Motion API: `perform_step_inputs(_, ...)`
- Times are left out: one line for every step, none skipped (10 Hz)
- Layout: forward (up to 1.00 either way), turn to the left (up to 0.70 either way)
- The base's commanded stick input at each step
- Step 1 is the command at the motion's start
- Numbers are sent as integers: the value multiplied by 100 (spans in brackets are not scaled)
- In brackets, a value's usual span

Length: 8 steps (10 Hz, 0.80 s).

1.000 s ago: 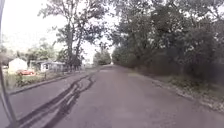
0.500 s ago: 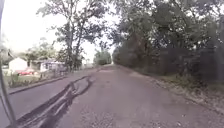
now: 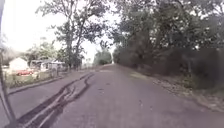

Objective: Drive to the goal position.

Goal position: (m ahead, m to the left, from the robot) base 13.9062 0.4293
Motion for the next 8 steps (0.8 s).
perform_step_inputs(70, 0)
perform_step_inputs(70, 0)
perform_step_inputs(70, 0)
perform_step_inputs(70, 0)
perform_step_inputs(70, -1)
perform_step_inputs(70, -8)
perform_step_inputs(70, -21)
perform_step_inputs(70, 0)
